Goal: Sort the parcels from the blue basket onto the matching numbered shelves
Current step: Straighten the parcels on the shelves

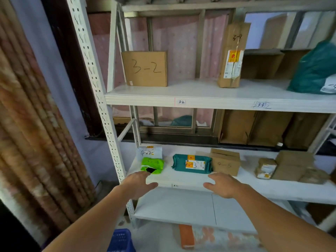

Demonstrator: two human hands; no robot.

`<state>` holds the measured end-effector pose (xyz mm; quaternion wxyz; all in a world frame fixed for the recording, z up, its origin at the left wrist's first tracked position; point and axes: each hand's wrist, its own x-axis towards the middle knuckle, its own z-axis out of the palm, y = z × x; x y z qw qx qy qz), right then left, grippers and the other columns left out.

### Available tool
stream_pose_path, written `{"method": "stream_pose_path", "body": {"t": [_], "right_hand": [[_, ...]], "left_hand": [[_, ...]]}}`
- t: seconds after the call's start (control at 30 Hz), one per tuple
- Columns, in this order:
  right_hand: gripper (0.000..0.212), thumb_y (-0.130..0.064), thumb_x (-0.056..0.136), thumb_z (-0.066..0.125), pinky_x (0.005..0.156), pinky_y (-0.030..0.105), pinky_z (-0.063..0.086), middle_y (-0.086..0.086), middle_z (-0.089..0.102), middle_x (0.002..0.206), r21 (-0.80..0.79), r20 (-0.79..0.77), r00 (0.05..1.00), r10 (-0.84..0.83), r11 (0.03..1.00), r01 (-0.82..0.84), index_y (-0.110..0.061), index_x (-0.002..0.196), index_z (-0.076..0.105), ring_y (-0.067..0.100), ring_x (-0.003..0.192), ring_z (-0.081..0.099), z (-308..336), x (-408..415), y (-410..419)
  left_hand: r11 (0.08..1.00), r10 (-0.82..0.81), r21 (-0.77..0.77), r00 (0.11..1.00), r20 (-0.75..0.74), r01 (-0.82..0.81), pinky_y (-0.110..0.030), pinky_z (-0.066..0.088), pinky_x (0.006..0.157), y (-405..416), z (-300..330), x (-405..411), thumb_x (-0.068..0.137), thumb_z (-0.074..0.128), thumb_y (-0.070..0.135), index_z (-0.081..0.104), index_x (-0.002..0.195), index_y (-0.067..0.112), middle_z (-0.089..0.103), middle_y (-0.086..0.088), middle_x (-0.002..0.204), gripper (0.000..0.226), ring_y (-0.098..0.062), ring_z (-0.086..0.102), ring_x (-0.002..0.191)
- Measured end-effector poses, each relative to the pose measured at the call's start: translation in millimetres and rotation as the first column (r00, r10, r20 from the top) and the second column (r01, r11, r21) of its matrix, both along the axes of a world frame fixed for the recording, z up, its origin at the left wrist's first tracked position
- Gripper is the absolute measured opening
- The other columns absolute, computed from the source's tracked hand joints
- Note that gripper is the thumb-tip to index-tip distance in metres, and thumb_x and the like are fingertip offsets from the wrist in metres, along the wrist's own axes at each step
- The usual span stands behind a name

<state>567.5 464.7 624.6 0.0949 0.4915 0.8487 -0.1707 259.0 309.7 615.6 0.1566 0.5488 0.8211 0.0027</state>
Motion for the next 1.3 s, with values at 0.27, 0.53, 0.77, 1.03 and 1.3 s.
{"method": "stream_pose_path", "body": {"t": [0.27, 0.53, 0.77, 1.03, 1.3], "right_hand": [[0.074, -0.069, 0.097, 0.037, 0.122, 0.042, 0.024, 0.0, 0.026, 0.165, 0.007, 0.043, 0.991, 0.127, 0.992, -0.127, -0.029, 0.158, 0.027, 0.024, 0.15, 0.026, -9.7, -30.5, -36.9], [0.075, -0.068, 0.096, 0.04, 0.122, 0.041, 0.023, 0.002, 0.03, 0.163, -0.078, 0.07, 0.865, 0.497, 0.867, -0.492, -0.025, 0.157, 0.031, 0.025, 0.15, 0.028, -49.4, -161.0, -124.8], [0.069, -0.064, 0.097, 0.042, 0.115, 0.042, 0.034, 0.008, 0.045, 0.153, -0.157, 0.029, 0.644, 0.765, 0.639, -0.753, -0.018, 0.149, 0.044, 0.027, 0.14, 0.041, -72.8, -262.1, -238.6], [0.076, -0.069, 0.094, 0.042, 0.119, 0.041, 0.029, 0.002, 0.033, 0.162, -0.222, 0.048, 0.567, 0.822, 0.562, -0.797, -0.025, 0.156, 0.034, 0.024, 0.146, 0.035, -100.7, -332.7, -290.6], [0.075, -0.066, 0.096, 0.043, 0.119, 0.038, 0.029, 0.002, 0.032, 0.163, -0.227, 0.075, 0.581, 0.811, 0.581, -0.782, -0.023, 0.157, 0.033, 0.023, 0.147, 0.034, -120.3, -389.8, -283.9]], "left_hand": [[0.998, 0.057, 0.021, 0.998, -0.007, -0.057, -0.039, 0.027, 0.121, -65.7, 18.9, 3.5, 0.097, 0.039, 0.069, 0.034, 0.157, 0.025, 0.03, 0.002, 0.165, 0.074, -0.023, 0.032, 0.15], [0.913, 0.406, -0.051, 0.914, 0.032, -0.404, -0.036, 0.031, 0.119, -236.0, -29.5, -45.5, 0.092, 0.04, 0.077, 0.037, 0.156, 0.021, 0.038, 0.0, 0.161, 0.085, -0.021, 0.038, 0.147], [0.761, 0.646, -0.09, 0.763, 0.02, -0.642, -0.033, 0.038, 0.112, -381.2, -55.5, -68.2, 0.092, 0.044, 0.074, 0.047, 0.15, 0.021, 0.05, 0.001, 0.152, 0.078, -0.021, 0.048, 0.139], [0.633, 0.773, -0.168, 0.628, 0.089, -0.755, -0.037, 0.038, 0.115, -460.4, -93.2, -97.3, 0.089, 0.04, 0.079, 0.039, 0.154, 0.021, 0.045, 0.002, 0.157, 0.088, -0.02, 0.045, 0.141], [0.64, 0.767, -0.217, 0.628, 0.131, -0.737, -0.036, 0.036, 0.116, -458.1, -130.8, -158.3, 0.09, 0.039, 0.079, 0.037, 0.156, 0.02, 0.041, 0.001, 0.16, 0.089, -0.019, 0.042, 0.144]]}}
